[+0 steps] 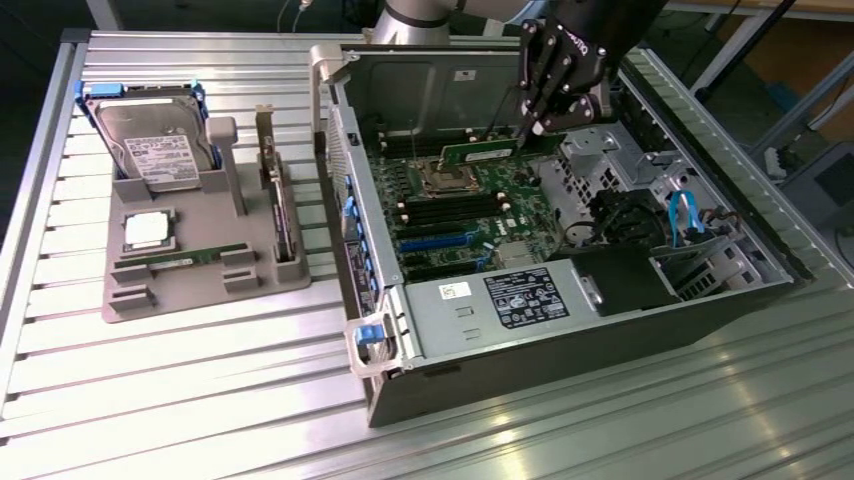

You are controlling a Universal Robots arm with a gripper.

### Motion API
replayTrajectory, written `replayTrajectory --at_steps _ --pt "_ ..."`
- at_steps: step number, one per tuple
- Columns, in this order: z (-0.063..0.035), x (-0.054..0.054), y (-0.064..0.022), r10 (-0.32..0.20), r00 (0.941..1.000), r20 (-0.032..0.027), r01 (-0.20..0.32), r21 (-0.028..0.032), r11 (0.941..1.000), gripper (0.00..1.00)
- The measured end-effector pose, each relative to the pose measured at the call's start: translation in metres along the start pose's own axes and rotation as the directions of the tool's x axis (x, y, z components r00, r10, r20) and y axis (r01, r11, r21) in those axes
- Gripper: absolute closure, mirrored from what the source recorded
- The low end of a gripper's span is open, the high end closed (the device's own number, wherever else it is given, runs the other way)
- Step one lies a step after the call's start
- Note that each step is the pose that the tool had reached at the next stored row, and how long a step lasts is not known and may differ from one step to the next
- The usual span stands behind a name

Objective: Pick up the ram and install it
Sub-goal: 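Pick up the ram and move it above insertion slot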

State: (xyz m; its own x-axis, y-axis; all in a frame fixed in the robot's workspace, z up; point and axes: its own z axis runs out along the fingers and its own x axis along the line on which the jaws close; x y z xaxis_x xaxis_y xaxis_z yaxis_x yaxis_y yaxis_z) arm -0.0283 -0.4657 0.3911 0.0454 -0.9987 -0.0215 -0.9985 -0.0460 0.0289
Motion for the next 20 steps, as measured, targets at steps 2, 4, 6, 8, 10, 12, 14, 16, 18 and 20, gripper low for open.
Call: replayTrajectory --at_steps 2,4,6,8,10,12,14,16,18,20 --pt "0.0000 -0.001 0.0000 0.008 1.0000 0.0001 -0.008 0.0002 1.0000 0.88" --pt "0.0001 -0.002 -0.0001 0.017 0.9998 0.0005 -0.017 0.0003 0.9998 0.88" --pt "0.0001 -0.003 -0.0002 0.033 0.9995 0.0008 -0.033 0.0006 0.9995 0.88" --pt "0.0002 -0.005 -0.0002 0.042 0.9991 0.0012 -0.042 0.0009 0.9991 0.88" --pt "0.0003 -0.006 -0.0003 0.048 0.9989 0.0014 -0.048 0.0010 0.9989 0.88" --pt "0.0004 -0.008 -0.0004 0.053 0.9986 0.0016 -0.053 0.0011 0.9986 0.88" --pt "0.0006 -0.010 -0.0005 0.059 0.9982 0.0017 -0.059 0.0012 0.9982 0.88" --pt "0.0008 -0.012 -0.0006 0.067 0.9977 0.0019 -0.067 0.0014 0.9977 0.88" --pt "0.0010 -0.014 -0.0007 0.074 0.9973 0.0021 -0.074 0.0015 0.9973 0.88" --pt "0.0013 -0.018 -0.0009 0.081 0.9967 0.0023 -0.081 0.0016 0.9967 0.88"
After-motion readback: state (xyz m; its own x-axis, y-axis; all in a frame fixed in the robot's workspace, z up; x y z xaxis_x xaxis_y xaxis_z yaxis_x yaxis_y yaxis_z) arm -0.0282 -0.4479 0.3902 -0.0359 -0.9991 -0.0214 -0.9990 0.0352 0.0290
